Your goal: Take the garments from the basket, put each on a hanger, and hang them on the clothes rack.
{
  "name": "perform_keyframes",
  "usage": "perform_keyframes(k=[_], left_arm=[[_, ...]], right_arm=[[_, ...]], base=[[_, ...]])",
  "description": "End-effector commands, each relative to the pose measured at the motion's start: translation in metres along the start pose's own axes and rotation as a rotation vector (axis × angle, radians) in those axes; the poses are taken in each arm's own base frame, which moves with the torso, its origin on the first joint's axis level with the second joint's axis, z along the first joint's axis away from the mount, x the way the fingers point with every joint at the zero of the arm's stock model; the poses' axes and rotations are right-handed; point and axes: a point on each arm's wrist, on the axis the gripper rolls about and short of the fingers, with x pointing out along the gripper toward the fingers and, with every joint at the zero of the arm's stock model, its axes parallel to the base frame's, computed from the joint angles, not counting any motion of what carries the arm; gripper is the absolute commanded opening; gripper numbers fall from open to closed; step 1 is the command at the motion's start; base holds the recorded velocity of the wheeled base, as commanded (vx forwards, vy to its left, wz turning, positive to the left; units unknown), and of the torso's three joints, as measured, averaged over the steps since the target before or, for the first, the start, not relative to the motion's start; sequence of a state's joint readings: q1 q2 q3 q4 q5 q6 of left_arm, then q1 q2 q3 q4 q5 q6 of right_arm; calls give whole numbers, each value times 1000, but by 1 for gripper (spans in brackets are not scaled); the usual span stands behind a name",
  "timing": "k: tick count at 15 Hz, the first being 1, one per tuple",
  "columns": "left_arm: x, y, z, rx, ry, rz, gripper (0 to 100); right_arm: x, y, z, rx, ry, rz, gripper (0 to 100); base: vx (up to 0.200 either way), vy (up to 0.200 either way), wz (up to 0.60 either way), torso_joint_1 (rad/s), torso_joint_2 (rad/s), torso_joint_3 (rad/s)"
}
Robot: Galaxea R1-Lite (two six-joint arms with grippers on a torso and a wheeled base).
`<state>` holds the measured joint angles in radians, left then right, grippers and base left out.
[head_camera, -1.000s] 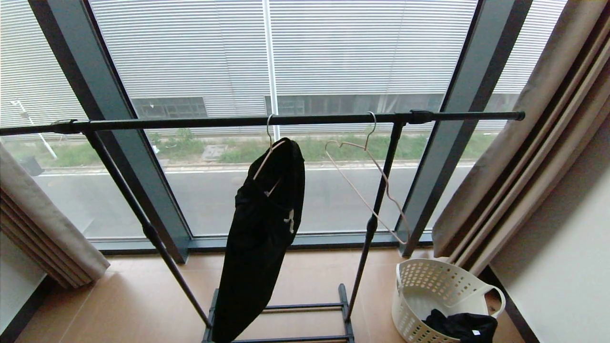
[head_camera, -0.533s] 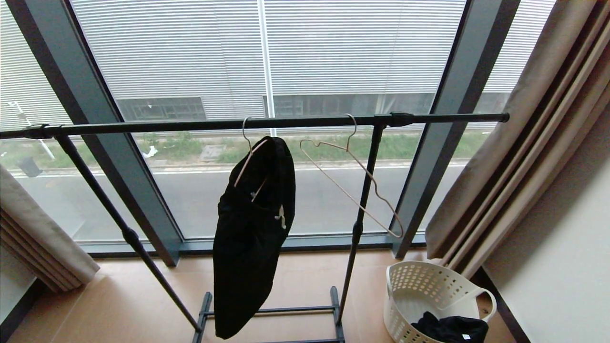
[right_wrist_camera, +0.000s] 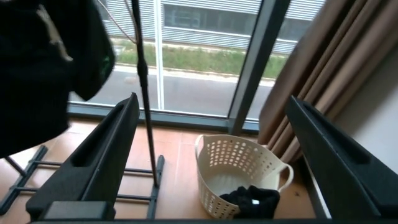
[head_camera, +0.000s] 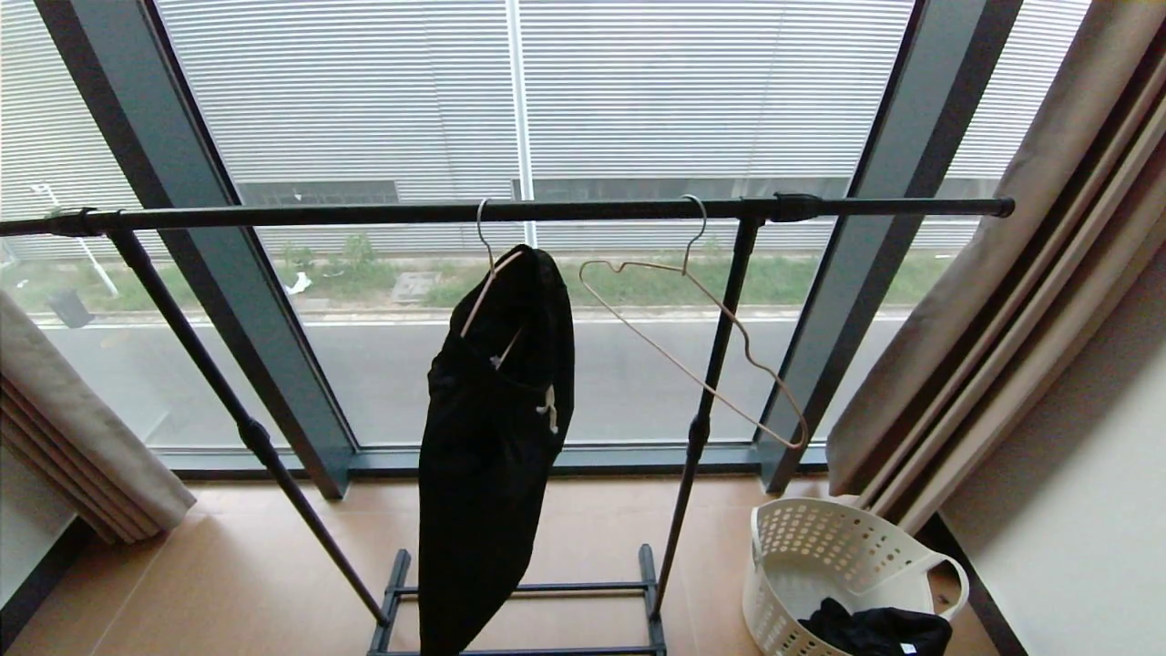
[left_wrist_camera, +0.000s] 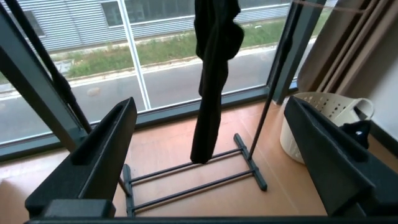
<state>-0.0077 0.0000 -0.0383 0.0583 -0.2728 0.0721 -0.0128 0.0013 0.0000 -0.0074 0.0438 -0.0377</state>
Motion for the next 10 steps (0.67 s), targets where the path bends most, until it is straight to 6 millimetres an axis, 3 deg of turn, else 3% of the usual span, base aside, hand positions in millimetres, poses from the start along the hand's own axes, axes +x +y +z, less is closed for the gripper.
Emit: perform_keyframes(k=[1,3,9,10], left_arm=[[0,0,0,4,1,0,100],[0,0,0,4,3,-2,100],[0,0,0,4,1,-2,100],[0,0,0,4,1,-2,100]], right_arm=[[0,0,0,-2,2,1,100],[0,0,0,-2,0,3,100],[0,0,0,-2,0,3,100],[0,0,0,-2,0,3,100]], base=[[0,-200,0,-32,51,36],[0,-200,0,-5,32,12],[0,-200,-600,1,8,2],[0,0,-600,-2,2,2]])
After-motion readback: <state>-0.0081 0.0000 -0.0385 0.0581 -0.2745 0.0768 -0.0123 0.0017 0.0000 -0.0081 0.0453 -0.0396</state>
